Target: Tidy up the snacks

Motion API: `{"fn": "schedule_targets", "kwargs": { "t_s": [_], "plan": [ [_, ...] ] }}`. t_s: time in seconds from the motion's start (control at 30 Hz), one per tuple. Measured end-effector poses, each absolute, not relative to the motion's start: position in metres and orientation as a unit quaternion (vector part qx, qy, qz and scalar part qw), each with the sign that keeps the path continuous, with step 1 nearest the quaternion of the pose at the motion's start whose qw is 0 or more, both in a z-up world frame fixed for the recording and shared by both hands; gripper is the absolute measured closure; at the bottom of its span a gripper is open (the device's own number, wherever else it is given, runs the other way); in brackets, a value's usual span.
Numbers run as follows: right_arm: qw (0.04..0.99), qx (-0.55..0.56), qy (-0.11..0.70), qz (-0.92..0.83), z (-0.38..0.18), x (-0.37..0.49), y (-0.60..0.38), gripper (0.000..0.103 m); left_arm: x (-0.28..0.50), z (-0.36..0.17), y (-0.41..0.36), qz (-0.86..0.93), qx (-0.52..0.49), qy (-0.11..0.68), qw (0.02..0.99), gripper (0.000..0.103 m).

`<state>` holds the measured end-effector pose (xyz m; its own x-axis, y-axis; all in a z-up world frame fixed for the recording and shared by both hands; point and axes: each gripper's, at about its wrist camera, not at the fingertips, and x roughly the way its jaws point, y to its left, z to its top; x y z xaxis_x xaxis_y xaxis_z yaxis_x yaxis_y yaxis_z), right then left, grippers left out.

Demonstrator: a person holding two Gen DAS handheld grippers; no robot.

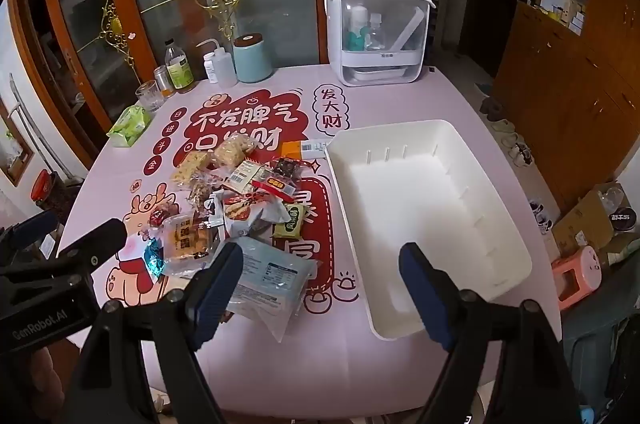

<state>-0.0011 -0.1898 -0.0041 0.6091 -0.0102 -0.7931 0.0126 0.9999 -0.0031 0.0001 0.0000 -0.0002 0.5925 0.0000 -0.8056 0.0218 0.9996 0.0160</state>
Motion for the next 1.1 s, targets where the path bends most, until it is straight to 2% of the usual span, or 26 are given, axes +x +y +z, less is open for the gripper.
{"fn": "schedule_targets", "kwargs": {
  "t_s": [1.1],
  "plan": [
    [0.897, 0.0, 0.443, -0.004, -0.005, -0.002, -0.174, 0.022, -0.002, 0.006, 0.005, -0.02, 0.01, 0.445, 0.895, 0.001]
  ]
}}
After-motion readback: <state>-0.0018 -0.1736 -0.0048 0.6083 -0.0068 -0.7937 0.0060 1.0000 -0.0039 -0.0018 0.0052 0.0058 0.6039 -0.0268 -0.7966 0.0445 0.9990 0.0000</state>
